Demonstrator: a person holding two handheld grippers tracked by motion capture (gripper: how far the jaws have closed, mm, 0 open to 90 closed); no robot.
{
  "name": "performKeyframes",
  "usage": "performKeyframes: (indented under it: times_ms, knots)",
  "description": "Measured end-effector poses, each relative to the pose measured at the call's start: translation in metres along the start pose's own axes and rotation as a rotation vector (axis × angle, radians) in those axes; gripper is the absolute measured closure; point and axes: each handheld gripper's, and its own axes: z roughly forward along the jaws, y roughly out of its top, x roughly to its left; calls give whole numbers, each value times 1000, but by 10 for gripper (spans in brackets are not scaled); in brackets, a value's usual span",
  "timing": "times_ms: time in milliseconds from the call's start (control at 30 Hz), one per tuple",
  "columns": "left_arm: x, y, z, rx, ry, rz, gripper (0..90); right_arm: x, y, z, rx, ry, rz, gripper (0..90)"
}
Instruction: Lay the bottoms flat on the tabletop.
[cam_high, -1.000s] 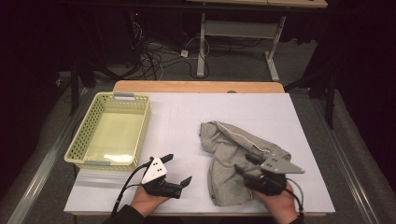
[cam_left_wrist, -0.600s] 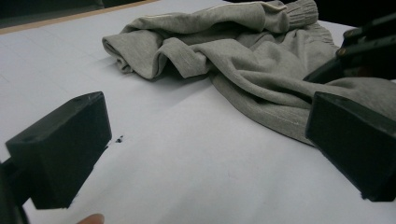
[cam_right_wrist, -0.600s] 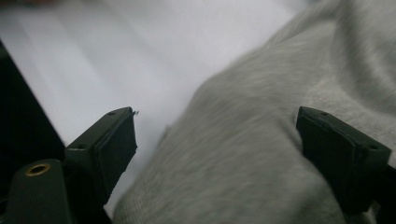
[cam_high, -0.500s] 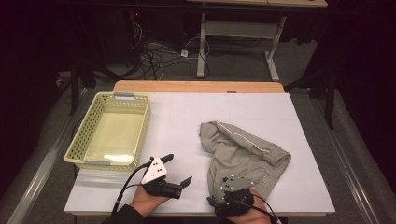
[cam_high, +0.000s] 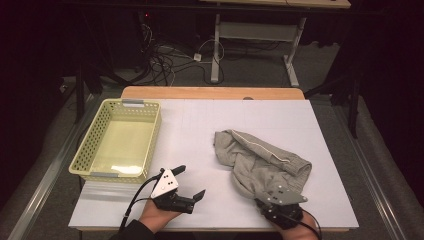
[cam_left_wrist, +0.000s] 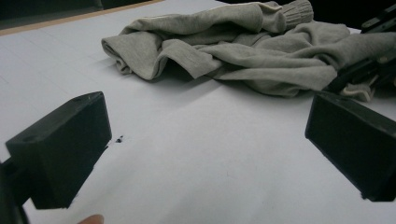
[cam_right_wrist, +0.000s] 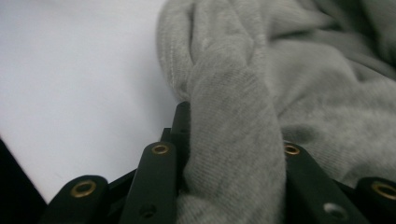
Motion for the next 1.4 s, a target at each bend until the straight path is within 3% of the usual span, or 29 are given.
performKeyframes:
  times_ms: [167,200,267,333,500,667,833,1000,1100,1200,1233,1300,1400]
  knots:
    - [4,1,1,17,-10,-29,0,-26,-19,-19,-23,-47,76,721]
    - [5,3,3,42,-15,-47,0,-32,-22,-23,-33,-40,97,720]
    - [8,7,11,136,-25,-75,0,-42,-28,-28,-55,-26,137,719]
    - [9,13,20,198,-19,-55,0,-48,-31,-30,-73,-22,156,718]
    - [21,32,50,212,-3,-85,0,-48,-30,-26,-62,-11,130,713]
    - [40,44,84,238,-6,-191,6,-50,-31,-25,-70,-1,141,706]
    - [52,55,114,265,42,-230,87,-49,-31,-23,-67,4,141,704]
    - [58,71,141,323,98,-218,147,-48,-31,-23,-66,1,136,704]
    - [56,75,150,318,134,-182,243,-48,-31,-22,-67,2,135,702]
    - [57,70,160,399,149,-190,337,-48,-31,-22,-66,4,135,701]
    - [57,70,159,396,167,-184,361,-48,-31,-22,-66,4,135,700]
    - [54,70,159,405,201,-158,485,-47,-31,-22,-65,2,131,699]
    - [51,69,157,406,177,-122,732,-47,-31,-21,-61,3,127,698]
